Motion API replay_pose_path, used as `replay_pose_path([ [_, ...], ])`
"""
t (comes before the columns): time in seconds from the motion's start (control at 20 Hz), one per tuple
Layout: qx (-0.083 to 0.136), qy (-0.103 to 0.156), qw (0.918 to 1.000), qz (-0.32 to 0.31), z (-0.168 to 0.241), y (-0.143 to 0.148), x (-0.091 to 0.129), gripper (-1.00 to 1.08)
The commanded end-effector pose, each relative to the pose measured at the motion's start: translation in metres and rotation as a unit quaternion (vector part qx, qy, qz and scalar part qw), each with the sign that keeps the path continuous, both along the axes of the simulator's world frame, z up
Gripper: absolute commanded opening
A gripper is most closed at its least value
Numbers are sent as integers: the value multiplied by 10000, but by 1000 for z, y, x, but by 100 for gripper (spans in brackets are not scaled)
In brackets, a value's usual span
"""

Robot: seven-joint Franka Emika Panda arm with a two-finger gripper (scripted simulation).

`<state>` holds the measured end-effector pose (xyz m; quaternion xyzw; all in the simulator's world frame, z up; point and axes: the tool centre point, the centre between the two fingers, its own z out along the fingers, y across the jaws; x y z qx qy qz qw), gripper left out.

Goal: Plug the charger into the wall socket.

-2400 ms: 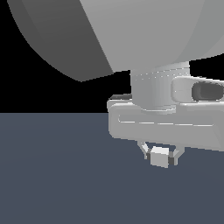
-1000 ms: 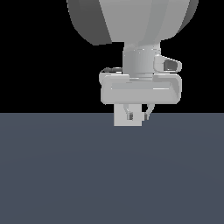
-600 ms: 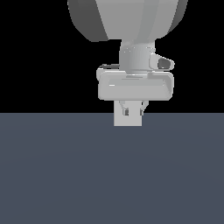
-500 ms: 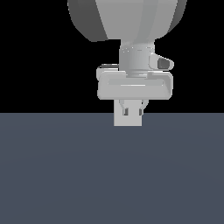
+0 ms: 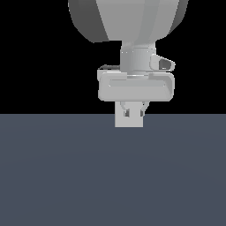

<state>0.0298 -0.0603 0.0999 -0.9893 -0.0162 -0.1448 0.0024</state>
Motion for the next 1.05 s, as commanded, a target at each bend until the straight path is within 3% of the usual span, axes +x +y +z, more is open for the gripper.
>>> replay_pose_path([
  [0.0,0,-2,10000,0,0,0,2,-100],
  [0.65,0,-2,10000,0,0,2,42,-100],
  [1.0,0,-2,10000,0,0,2,49,-100],
])
